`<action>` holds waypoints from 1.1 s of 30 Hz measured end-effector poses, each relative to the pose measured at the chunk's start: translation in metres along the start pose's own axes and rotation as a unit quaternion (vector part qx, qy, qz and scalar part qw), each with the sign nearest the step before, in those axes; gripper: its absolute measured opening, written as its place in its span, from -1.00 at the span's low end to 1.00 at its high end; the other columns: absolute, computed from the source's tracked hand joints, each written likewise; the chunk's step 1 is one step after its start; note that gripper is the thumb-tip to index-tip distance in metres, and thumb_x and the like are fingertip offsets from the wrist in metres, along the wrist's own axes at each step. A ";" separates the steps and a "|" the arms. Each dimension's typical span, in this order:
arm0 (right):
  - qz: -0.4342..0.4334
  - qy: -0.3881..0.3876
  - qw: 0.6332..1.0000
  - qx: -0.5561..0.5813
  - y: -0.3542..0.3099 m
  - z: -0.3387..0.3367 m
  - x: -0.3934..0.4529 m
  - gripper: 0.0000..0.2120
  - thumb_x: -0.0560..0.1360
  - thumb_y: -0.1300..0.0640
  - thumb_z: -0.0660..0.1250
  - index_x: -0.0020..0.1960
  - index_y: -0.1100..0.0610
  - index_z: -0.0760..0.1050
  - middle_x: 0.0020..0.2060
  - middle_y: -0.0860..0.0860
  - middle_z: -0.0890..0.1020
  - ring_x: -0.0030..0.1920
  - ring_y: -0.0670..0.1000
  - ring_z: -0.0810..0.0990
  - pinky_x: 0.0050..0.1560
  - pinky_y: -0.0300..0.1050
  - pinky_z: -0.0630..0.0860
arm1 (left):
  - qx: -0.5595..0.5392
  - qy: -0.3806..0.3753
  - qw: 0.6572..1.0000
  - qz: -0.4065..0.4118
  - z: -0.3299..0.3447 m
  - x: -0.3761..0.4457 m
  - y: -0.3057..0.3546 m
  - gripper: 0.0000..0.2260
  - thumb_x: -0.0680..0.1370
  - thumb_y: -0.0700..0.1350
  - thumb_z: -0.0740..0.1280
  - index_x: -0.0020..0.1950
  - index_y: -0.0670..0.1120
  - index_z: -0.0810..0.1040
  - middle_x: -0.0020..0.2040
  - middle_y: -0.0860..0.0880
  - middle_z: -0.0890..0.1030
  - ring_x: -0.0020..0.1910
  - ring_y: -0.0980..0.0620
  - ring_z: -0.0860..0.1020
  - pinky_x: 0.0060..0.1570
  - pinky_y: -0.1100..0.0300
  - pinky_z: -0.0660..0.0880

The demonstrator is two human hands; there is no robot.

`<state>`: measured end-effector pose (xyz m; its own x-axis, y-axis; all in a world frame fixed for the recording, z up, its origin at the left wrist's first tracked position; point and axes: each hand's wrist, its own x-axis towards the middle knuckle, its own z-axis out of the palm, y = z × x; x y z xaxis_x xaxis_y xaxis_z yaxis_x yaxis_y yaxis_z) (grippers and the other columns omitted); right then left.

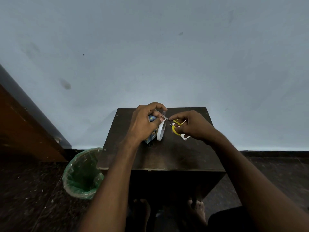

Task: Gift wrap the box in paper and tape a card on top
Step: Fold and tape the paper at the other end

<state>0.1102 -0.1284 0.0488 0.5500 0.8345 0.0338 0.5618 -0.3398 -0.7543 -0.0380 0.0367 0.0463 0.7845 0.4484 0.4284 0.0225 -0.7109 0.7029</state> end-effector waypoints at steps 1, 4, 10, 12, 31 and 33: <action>-0.003 0.002 1.000 -0.004 0.000 0.000 0.000 -0.64 0.44 0.22 0.52 0.17 -0.10 0.72 -0.10 -0.14 0.74 -0.13 -0.14 0.68 -0.10 -0.13 0.67 | 0.001 -0.001 1.000 0.001 0.000 0.000 0.000 -0.70 0.50 -0.28 0.51 0.14 0.05 0.67 -0.17 0.14 0.75 -0.04 0.17 0.72 0.22 0.05 0.59; -0.018 0.017 0.999 -0.029 -0.001 0.001 0.000 -0.65 0.45 0.20 0.52 0.18 -0.11 0.72 -0.08 -0.17 0.73 -0.12 -0.20 0.64 -0.10 -0.27 0.52 | 0.004 -0.002 1.000 -0.004 0.000 0.000 0.000 -0.69 0.50 -0.27 0.51 0.14 0.08 0.66 -0.16 0.15 0.75 -0.04 0.17 0.71 0.23 0.00 0.58; -0.030 0.045 0.997 -0.060 -0.004 0.001 0.001 -0.69 0.47 0.22 0.51 0.13 -0.11 0.74 -0.24 -0.29 0.65 -0.13 -0.21 0.61 -0.15 -0.32 0.43 | 0.001 0.005 1.000 -0.003 0.001 0.000 -0.002 -0.67 0.50 -0.27 0.50 0.14 0.10 0.65 -0.20 0.17 0.74 -0.06 0.13 0.70 0.21 -0.04 0.57; -0.034 0.049 0.996 -0.068 -0.004 0.002 0.002 -0.70 0.46 0.22 0.51 0.10 -0.10 0.75 -0.29 -0.32 0.63 -0.13 -0.19 0.63 -0.16 -0.31 0.42 | -0.002 0.007 1.000 -0.001 0.000 0.000 -0.001 -0.66 0.50 -0.26 0.50 0.18 0.09 0.63 -0.20 0.16 0.74 -0.04 0.14 0.69 0.22 0.00 0.57; 0.045 -0.013 0.955 -0.292 0.001 0.044 0.000 -0.82 0.39 0.26 0.41 -0.03 0.16 0.70 -0.16 0.10 0.67 -0.09 0.16 0.62 -0.17 -0.16 0.38 | -0.050 0.002 0.998 -0.037 0.001 -0.001 -0.009 -0.60 0.52 -0.19 0.52 0.31 0.03 0.51 -0.14 0.17 0.74 0.17 0.10 0.64 0.31 -0.09 0.51; 0.044 -0.006 0.950 -0.308 -0.001 0.045 0.001 -0.82 0.42 0.27 0.40 0.00 0.17 0.69 -0.10 0.13 0.68 -0.03 0.18 0.64 -0.14 -0.15 0.37 | -0.054 0.003 0.998 -0.038 0.000 -0.001 -0.010 -0.58 0.52 -0.17 0.52 0.32 0.04 0.51 -0.14 0.17 0.74 0.19 0.08 0.64 0.32 -0.12 0.50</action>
<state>0.0824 -0.1077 0.0200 0.6059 0.7952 -0.0221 0.7718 -0.5944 -0.2257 -0.0390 0.0430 0.0387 0.7793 0.5029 0.3740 0.0148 -0.6113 0.7913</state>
